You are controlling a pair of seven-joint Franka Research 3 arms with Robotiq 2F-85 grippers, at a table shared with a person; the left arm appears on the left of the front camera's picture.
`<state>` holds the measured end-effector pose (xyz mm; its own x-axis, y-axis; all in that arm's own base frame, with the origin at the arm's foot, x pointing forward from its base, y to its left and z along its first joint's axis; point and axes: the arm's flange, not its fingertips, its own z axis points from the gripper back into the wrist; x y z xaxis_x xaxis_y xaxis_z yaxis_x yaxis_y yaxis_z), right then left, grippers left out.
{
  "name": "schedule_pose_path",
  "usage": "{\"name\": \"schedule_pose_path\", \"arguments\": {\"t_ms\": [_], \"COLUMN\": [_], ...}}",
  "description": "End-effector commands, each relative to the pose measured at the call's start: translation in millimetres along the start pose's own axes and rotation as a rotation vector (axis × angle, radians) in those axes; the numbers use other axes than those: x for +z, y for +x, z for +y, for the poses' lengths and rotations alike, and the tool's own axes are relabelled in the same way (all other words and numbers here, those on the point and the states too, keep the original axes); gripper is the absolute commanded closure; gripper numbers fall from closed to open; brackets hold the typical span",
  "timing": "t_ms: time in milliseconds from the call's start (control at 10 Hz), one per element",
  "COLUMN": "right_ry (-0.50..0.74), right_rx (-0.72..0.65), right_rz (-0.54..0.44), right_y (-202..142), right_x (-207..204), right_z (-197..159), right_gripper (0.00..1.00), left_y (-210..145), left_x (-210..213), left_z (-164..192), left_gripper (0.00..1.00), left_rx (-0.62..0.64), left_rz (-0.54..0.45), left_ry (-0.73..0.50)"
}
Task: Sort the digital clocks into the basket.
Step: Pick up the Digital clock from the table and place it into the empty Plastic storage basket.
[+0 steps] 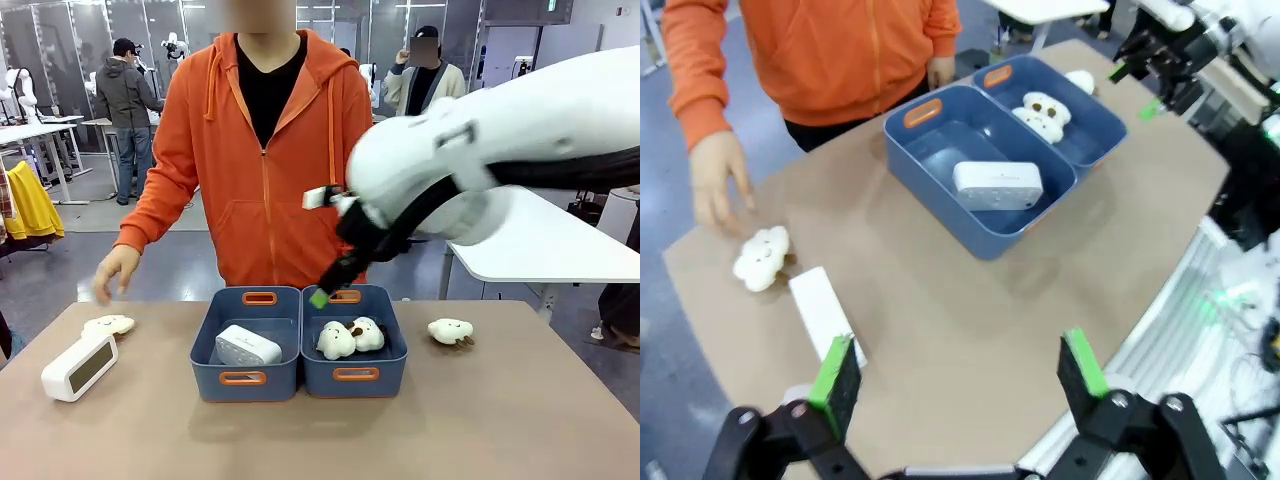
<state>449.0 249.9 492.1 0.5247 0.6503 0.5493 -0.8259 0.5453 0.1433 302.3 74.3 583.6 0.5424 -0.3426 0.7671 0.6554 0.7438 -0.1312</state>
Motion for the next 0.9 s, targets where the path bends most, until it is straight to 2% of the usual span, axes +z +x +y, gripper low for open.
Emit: {"name": "schedule_pose_path", "arguments": {"t_ms": [0, 200, 300, 500, 800], "right_ry": [0.089, 0.076, 0.112, 0.034, -0.085], "right_rx": [-0.113, -0.256, -0.305, -0.370, -0.525], "right_rz": [-0.136, -0.257, -0.309, -0.456, -0.525], "right_y": [-72, -130, -165, -237, -300], "right_x": [35, 78, 93, 118, 153], "right_z": [-7, -18, -28, -33, -27], "right_gripper": [0.00, 0.00, 0.00, 0.00, 0.00], "left_y": [-1, -1, -1, -1, -1], "left_x": [1, 1, 1, 1, 1], "left_z": [1, 1, 1, 1, 1], "left_gripper": [0.00, 0.00, 0.00, 0.00, 0.00], "left_rx": [-0.013, -0.013, -0.013, -0.013, -0.013], "left_rz": [0.013, 0.013, 0.013, 0.013, 0.013], "left_ry": [-0.005, -0.005, -0.005, -0.005, -0.005]}}
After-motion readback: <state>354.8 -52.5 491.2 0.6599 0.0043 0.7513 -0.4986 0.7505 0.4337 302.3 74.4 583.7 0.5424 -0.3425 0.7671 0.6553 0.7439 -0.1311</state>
